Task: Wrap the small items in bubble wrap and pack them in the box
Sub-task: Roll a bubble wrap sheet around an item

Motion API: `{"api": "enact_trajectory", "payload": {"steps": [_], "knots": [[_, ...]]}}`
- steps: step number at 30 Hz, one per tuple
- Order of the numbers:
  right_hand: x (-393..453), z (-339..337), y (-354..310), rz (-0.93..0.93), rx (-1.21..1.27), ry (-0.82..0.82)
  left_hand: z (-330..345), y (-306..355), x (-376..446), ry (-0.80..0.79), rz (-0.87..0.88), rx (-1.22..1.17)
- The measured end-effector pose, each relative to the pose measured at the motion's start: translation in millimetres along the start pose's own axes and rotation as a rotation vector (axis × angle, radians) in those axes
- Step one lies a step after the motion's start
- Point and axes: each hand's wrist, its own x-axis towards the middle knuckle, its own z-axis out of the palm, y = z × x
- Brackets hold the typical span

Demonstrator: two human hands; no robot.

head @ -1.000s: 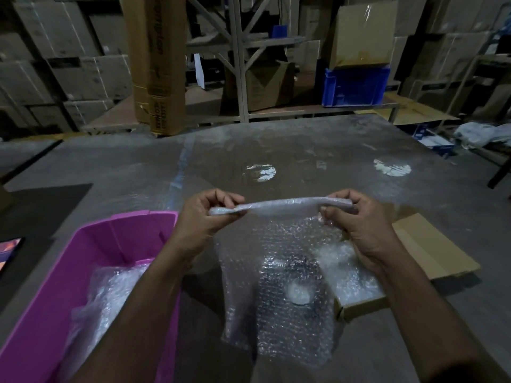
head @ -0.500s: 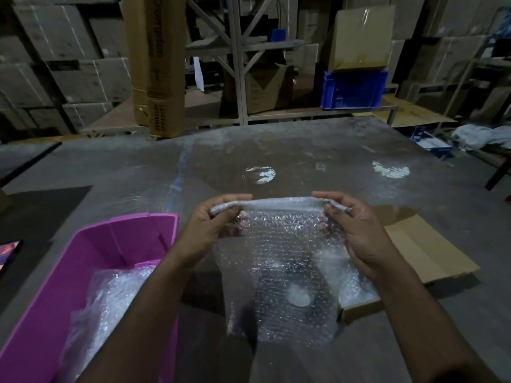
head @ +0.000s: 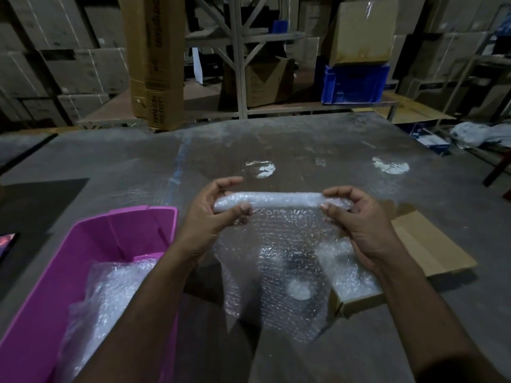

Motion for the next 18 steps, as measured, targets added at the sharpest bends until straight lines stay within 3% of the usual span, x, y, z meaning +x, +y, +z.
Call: {"api": "enact_trajectory", "payload": {"steps": [3,11,18], "knots": [[0.8,1.5,-2.6,-0.005,0.026,0.033,-2.2,-1.8,1.2,0.012,0.027,0.031],[-0.6,3.9,2.0,0.055,0.204,-0.075,-0.4,-3.9,2.9,-0.008,0.029,-0.018],[-0.5,4.4,1.0,-0.048,-0.02,0.021,-5.2,-3.9,1.5,-0.016,-0.026,0.028]]}}
